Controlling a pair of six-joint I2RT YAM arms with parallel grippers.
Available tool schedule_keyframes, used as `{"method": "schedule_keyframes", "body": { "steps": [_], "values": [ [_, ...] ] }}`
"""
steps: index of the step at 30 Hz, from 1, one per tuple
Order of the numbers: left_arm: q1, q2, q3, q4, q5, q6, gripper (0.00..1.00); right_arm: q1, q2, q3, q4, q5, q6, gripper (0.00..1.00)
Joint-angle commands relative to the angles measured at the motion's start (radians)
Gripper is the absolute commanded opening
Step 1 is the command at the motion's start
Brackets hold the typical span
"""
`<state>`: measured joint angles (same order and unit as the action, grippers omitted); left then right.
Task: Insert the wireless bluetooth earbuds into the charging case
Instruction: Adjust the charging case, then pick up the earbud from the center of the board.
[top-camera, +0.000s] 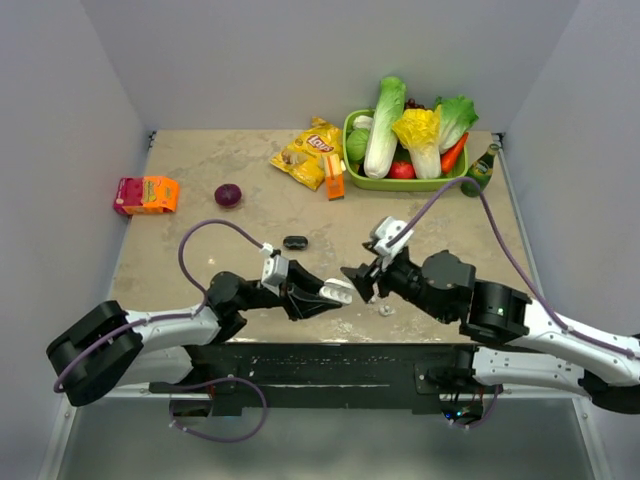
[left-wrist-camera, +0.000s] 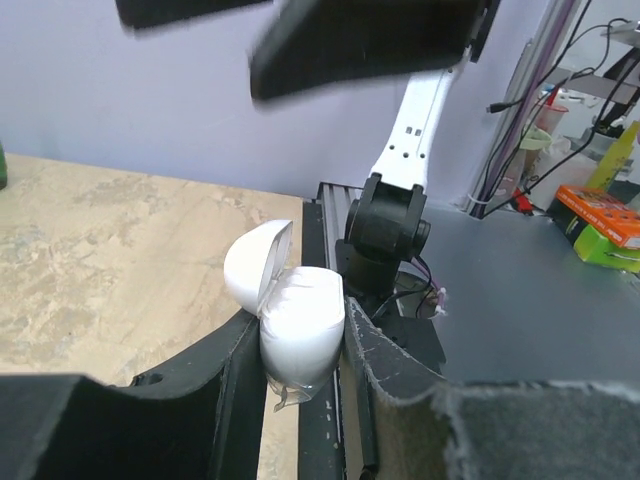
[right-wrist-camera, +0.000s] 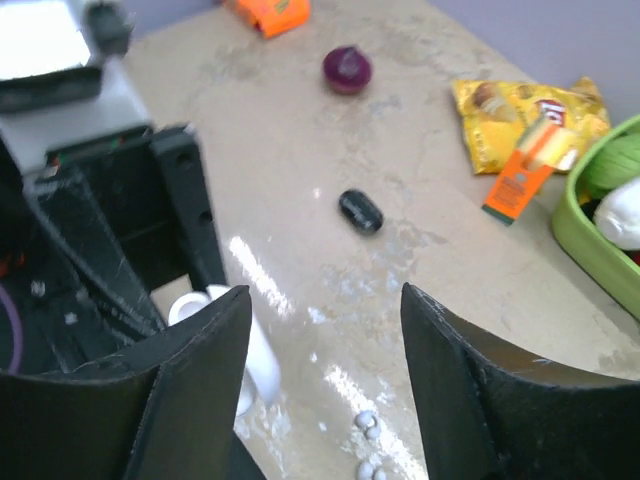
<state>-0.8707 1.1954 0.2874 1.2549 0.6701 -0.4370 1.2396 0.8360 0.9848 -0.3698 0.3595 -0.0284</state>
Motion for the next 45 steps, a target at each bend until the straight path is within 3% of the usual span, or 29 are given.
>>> {"method": "schedule_keyframes", "body": {
  "steps": [1, 4, 9, 12, 16, 21, 29, 36, 45],
  "values": [
    [-0.001, -0.049, -0.048, 0.071, -0.093, 0.021, 0.00, -0.054, -0.072, -0.023, 0.086, 0.203, 0.174, 0.66],
    [-0.001, -0.112, -0.123, 0.099, -0.217, 0.037, 0.00, -0.136, -0.071, -0.066, 0.017, 0.318, 0.354, 0.65],
    [-0.004, -0.223, -0.244, 0.150, -0.398, 0.047, 0.00, -0.183, -0.013, -0.201, -0.035, 0.264, 0.534, 0.64],
    [-0.007, -0.272, -0.266, 0.127, -0.426, 0.053, 0.00, -0.207, 0.075, -0.274, -0.012, 0.175, 0.601, 0.56],
    [-0.010, -0.299, -0.287, 0.135, -0.435, 0.044, 0.00, -0.212, 0.166, -0.348, 0.057, 0.113, 0.647, 0.38],
    [-0.011, -0.324, -0.332, 0.133, -0.435, 0.029, 0.00, -0.218, 0.236, -0.388, 0.075, 0.111, 0.654, 0.44],
    [-0.013, -0.346, -0.361, 0.121, -0.435, 0.023, 0.00, -0.264, 0.272, -0.423, 0.082, 0.110, 0.716, 0.33],
    [-0.024, -0.283, -0.375, 0.179, -0.441, 0.006, 0.00, -0.266, 0.080, -0.554, 0.031, 0.162, 0.988, 0.42],
    [-0.048, -0.208, -0.381, 0.255, -0.440, -0.008, 0.00, -0.266, -0.005, -0.607, -0.055, 0.173, 1.151, 0.44]
  ]
}}
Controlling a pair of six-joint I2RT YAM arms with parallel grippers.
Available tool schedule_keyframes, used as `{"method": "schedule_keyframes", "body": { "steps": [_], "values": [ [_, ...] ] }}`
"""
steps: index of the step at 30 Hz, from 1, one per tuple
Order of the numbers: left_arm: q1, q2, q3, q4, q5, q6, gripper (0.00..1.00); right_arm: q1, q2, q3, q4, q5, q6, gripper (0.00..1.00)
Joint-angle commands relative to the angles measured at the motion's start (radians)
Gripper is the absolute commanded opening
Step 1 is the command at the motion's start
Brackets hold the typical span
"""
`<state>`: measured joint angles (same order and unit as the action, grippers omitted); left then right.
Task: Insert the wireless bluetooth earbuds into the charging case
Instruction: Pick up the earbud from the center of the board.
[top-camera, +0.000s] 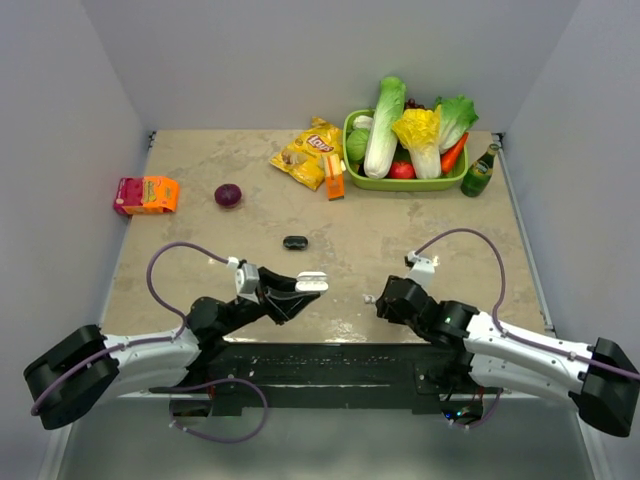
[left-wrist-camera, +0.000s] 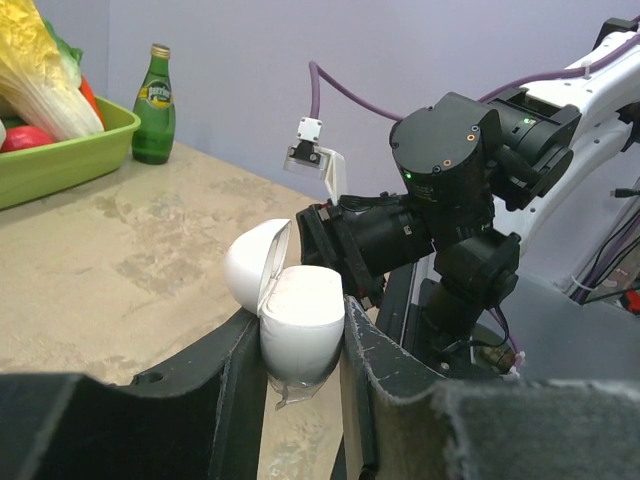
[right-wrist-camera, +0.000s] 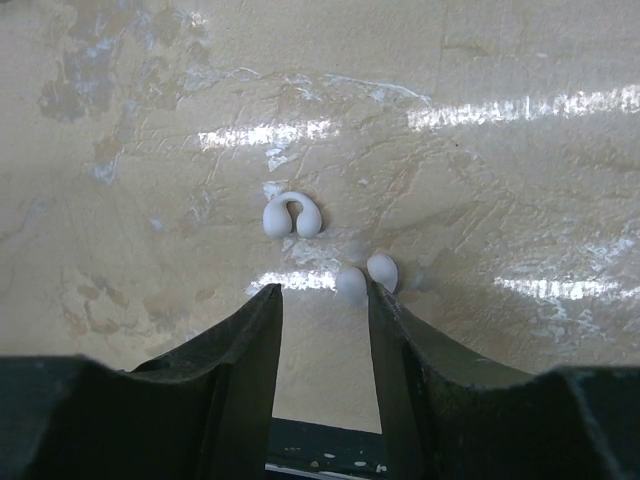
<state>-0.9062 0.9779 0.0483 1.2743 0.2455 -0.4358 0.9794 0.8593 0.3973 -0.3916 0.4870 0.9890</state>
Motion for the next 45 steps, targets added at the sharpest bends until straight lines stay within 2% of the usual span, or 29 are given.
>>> {"method": "schedule_keyframes", "body": {
  "steps": [1, 5, 9, 17, 33, 45],
  "values": [
    [-0.019, 0.010, -0.142, 0.237, -0.020, -0.009, 0.00, -0.004, -0.031, -0.026, -0.036, 0.045, 0.146, 0.43],
    [-0.025, 0.011, -0.156, 0.253, -0.035, -0.006, 0.00, -0.005, -0.074, -0.054, -0.073, 0.065, 0.226, 0.40],
    [-0.031, 0.027, -0.162, 0.267, -0.037, -0.004, 0.00, -0.004, -0.105, -0.081, -0.079, 0.067, 0.266, 0.32],
    [-0.039, 0.054, -0.166, 0.293, -0.020, -0.009, 0.00, -0.004, -0.019, -0.071, -0.052, 0.065, 0.261, 0.21],
    [-0.043, 0.067, -0.182, 0.300, -0.028, -0.007, 0.00, -0.005, 0.073, -0.051, 0.016, 0.085, 0.227, 0.29],
    [-0.045, 0.079, -0.182, 0.298, -0.025, -0.011, 0.00, -0.005, 0.122, -0.040, 0.076, 0.082, 0.174, 0.31]
  ]
}}
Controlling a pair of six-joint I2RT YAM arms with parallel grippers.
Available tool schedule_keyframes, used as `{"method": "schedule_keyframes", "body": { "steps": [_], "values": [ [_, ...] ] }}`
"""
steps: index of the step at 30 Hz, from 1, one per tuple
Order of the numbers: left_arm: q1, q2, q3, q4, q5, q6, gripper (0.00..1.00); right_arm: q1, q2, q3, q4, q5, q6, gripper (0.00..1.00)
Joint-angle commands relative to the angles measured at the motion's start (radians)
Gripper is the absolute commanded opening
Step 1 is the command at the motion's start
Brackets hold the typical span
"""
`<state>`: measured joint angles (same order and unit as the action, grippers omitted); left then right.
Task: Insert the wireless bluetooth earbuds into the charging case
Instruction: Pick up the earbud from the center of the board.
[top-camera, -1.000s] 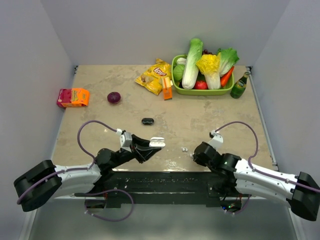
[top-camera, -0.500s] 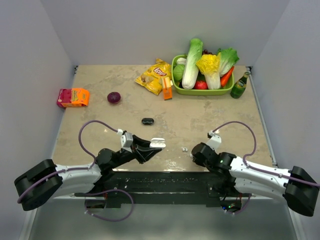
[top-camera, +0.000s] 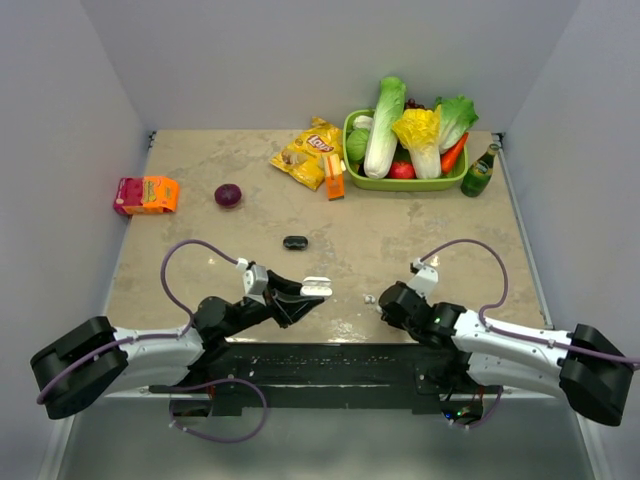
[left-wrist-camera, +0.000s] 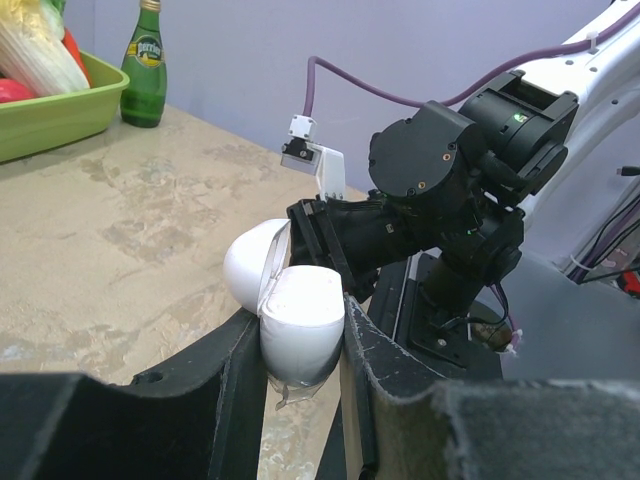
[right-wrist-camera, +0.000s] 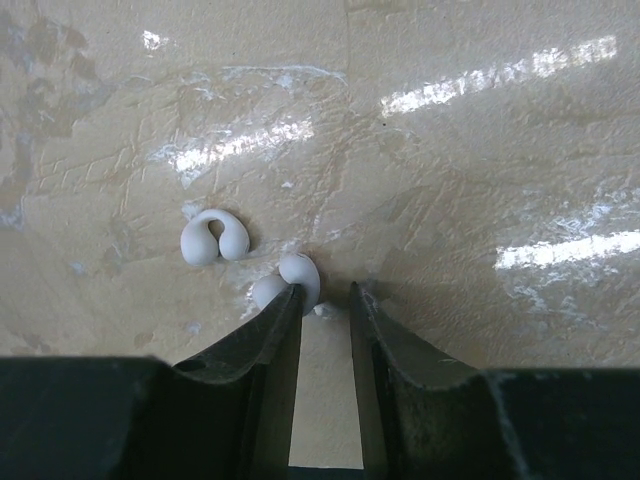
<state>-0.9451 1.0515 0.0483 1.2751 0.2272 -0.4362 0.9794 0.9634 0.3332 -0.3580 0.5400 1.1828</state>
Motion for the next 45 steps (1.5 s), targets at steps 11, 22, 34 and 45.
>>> {"method": "schedule_keyframes", "body": {
  "steps": [11, 22, 34, 45],
  "values": [
    [-0.012, 0.001, -0.183, 0.288, -0.008, -0.012, 0.00, -0.007, 0.057, 0.059, 0.119, 0.008, -0.083, 0.34],
    [-0.015, -0.031, -0.183, 0.247, -0.012, -0.003, 0.00, -0.008, 0.156, 0.105, 0.180, -0.023, -0.160, 0.28],
    [-0.015, -0.030, -0.182, 0.236, -0.012, 0.001, 0.00, -0.008, 0.121, 0.105, 0.159, -0.015, -0.166, 0.00],
    [-0.015, -0.047, -0.188, 0.228, -0.037, 0.005, 0.00, -0.008, -0.083, 0.378, -0.042, -0.098, -0.512, 0.00]
  ]
}}
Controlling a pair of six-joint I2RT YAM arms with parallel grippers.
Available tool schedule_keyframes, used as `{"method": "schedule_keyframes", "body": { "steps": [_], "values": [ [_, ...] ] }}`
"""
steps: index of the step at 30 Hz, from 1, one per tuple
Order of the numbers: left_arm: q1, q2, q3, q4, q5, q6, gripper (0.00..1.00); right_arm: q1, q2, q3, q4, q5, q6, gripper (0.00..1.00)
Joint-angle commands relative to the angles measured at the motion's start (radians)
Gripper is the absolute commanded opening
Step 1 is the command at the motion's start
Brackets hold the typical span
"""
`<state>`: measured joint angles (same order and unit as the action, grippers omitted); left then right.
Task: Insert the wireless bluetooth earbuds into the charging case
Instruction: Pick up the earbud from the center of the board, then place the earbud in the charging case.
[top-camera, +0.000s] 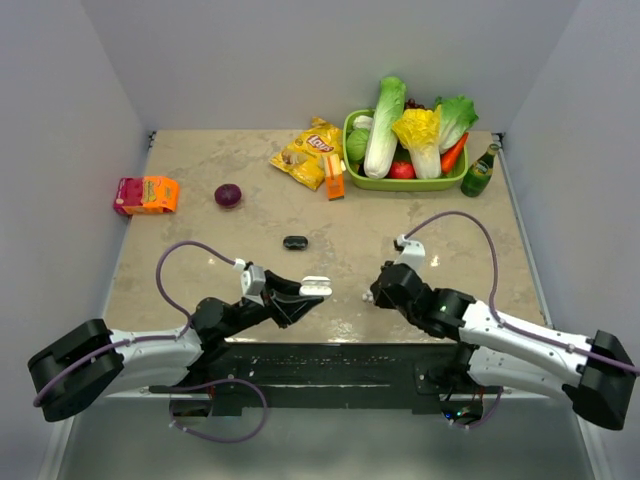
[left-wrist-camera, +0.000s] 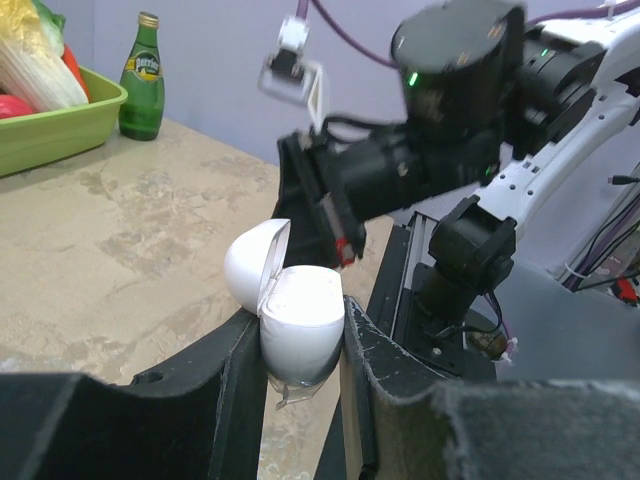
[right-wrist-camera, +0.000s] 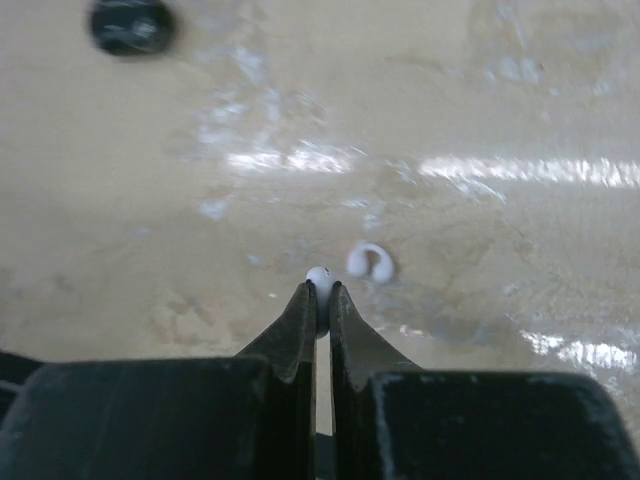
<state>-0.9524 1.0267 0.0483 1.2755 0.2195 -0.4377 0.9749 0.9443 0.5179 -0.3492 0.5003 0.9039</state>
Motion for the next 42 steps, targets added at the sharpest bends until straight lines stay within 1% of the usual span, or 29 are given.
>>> {"method": "schedule_keyframes", "body": {
  "steps": [1, 2, 3, 4, 5, 6, 8, 9, 11, 13, 15, 18, 22, 24, 25, 28, 31, 32, 37, 42],
  "values": [
    [-0.008, -0.025, -0.191, 0.217, -0.035, 0.013, 0.00, -0.002, -0.058, 0.236, -0.098, -0.089, -0.273, 0.00],
    [-0.008, -0.034, -0.191, 0.210, -0.037, 0.017, 0.00, -0.001, -0.049, 0.284, -0.129, -0.141, -0.308, 0.00],
    [-0.006, -0.040, -0.189, 0.199, -0.037, 0.022, 0.00, 0.004, -0.030, 0.377, -0.161, -0.164, -0.368, 0.00],
    [-0.006, -0.046, -0.185, 0.179, -0.031, 0.031, 0.00, 0.008, 0.002, 0.424, -0.231, -0.175, -0.397, 0.00],
    [-0.006, -0.065, -0.186, 0.167, -0.026, 0.036, 0.00, 0.019, 0.020, 0.470, -0.266, -0.187, -0.420, 0.00],
    [-0.006, -0.076, -0.183, 0.150, -0.025, 0.039, 0.00, 0.050, 0.031, 0.541, -0.289, -0.193, -0.477, 0.00],
    [-0.005, -0.111, -0.185, 0.095, -0.026, 0.036, 0.00, 0.099, 0.048, 0.599, -0.326, -0.197, -0.532, 0.00],
    [-0.005, -0.122, -0.188, 0.082, -0.025, 0.030, 0.00, 0.152, 0.051, 0.637, -0.324, -0.222, -0.596, 0.00],
    [-0.003, -0.131, -0.199, 0.091, -0.006, 0.013, 0.00, 0.206, 0.069, 0.677, -0.346, -0.247, -0.678, 0.00],
    [0.001, -0.132, -0.200, 0.104, 0.052, 0.007, 0.00, 0.225, 0.086, 0.717, -0.375, -0.305, -0.732, 0.00],
    [0.004, -0.129, -0.182, 0.093, 0.089, 0.005, 0.00, 0.249, 0.111, 0.748, -0.399, -0.307, -0.775, 0.00],
    [0.007, -0.116, -0.157, 0.055, 0.162, 0.005, 0.00, 0.271, 0.123, 0.774, -0.433, -0.324, -0.821, 0.00],
    [0.007, -0.073, -0.143, 0.082, 0.274, -0.004, 0.00, 0.277, 0.125, 0.784, -0.464, -0.365, -0.864, 0.00],
    [0.007, -0.025, -0.117, 0.087, 0.317, -0.007, 0.00, 0.278, 0.131, 0.789, -0.474, -0.361, -0.878, 0.00],
    [0.007, 0.010, -0.107, 0.085, 0.363, -0.007, 0.00, 0.280, 0.132, 0.789, -0.479, -0.367, -0.884, 0.00],
    [0.007, 0.073, -0.070, 0.082, 0.421, -0.012, 0.00, 0.288, 0.122, 0.791, -0.481, -0.399, -0.898, 0.00],
    [0.009, 0.110, -0.057, 0.097, 0.445, -0.025, 0.00, 0.294, 0.116, 0.797, -0.490, -0.448, -0.899, 0.00],
    [0.009, 0.116, -0.056, 0.100, 0.451, -0.027, 0.00, 0.298, 0.116, 0.798, -0.493, -0.459, -0.930, 0.00],
    [0.020, 0.136, 0.008, 0.078, 0.517, -0.047, 0.00, 0.318, 0.132, 0.794, -0.517, -0.520, -0.951, 0.00],
    [0.032, 0.141, 0.059, 0.067, 0.563, -0.081, 0.00, 0.367, 0.151, 0.786, -0.502, -0.520, -0.948, 0.00]
  ]
}}
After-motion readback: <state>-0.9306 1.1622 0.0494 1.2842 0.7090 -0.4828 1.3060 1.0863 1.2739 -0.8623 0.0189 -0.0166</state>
